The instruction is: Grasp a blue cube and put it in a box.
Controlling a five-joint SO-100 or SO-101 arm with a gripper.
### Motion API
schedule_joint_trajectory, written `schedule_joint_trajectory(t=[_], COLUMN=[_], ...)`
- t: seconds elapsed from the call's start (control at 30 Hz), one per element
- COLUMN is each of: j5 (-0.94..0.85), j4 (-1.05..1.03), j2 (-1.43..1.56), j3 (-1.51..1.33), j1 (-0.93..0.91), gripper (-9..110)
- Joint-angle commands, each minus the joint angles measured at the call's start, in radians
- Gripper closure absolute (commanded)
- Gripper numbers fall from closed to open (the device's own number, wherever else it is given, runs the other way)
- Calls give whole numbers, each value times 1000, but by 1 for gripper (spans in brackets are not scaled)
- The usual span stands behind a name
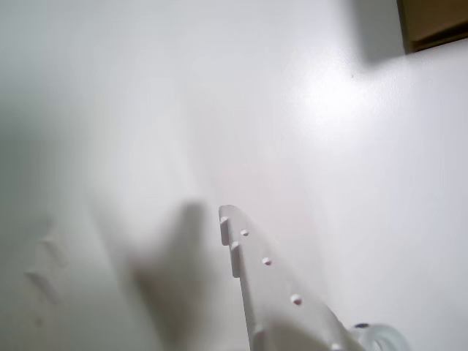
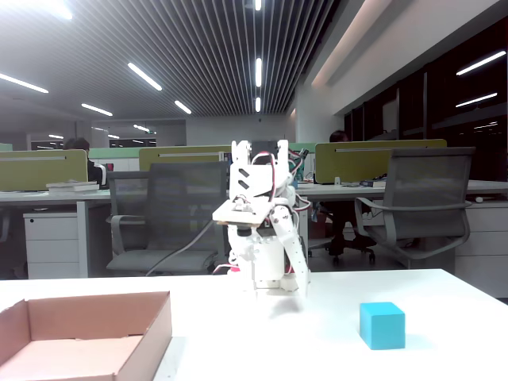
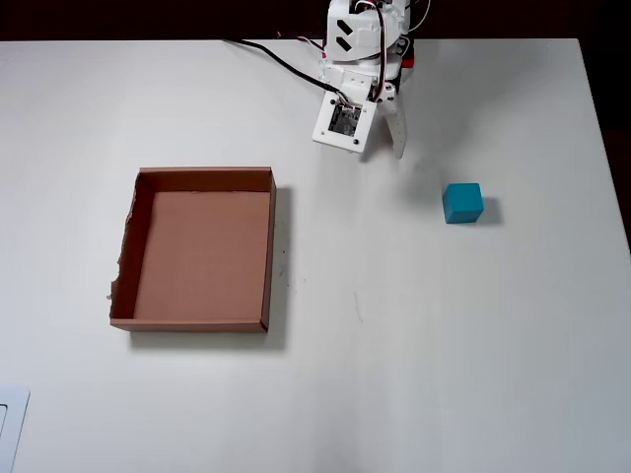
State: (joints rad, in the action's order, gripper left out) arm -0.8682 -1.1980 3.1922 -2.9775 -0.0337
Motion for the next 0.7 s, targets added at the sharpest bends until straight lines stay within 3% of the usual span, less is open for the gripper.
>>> schedule_joint_trajectory(t=[0.0,0.67], j5=[2,2], j4=[-5,-20], j2=[-8,-8], j3=[6,6], j1=[-5,-2], gripper=[75,76])
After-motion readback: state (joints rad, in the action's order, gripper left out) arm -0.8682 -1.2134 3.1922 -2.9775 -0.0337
